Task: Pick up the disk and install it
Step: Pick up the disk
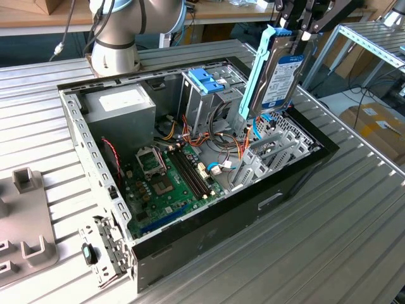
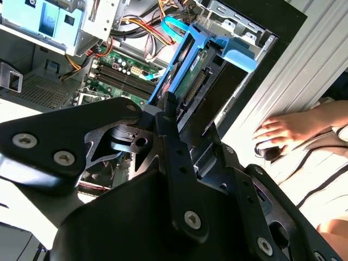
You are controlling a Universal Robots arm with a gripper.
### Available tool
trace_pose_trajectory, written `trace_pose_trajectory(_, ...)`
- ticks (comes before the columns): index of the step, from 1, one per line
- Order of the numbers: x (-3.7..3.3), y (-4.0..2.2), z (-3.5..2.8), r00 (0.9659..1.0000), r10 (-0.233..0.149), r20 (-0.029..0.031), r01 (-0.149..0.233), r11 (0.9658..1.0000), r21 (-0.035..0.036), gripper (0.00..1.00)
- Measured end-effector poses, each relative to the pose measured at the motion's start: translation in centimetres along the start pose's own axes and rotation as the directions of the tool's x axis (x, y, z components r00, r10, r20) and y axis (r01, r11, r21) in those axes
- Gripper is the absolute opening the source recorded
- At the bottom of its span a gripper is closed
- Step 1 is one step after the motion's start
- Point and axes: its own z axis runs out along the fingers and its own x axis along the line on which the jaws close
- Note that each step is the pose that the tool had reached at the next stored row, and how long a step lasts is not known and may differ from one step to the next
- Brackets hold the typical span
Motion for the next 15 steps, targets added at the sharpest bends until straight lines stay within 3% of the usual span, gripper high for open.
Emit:
trace_pose_trajectory(6,0.22,-0.01,0.01,1.0000,0.000,-0.0001,0.000,1.0000,0.0000,0.35)
trace_pose_trajectory(15,1.19,-0.08,0.10,1.0000,0.000,0.0000,0.000,1.0000,0.0000,0.35)
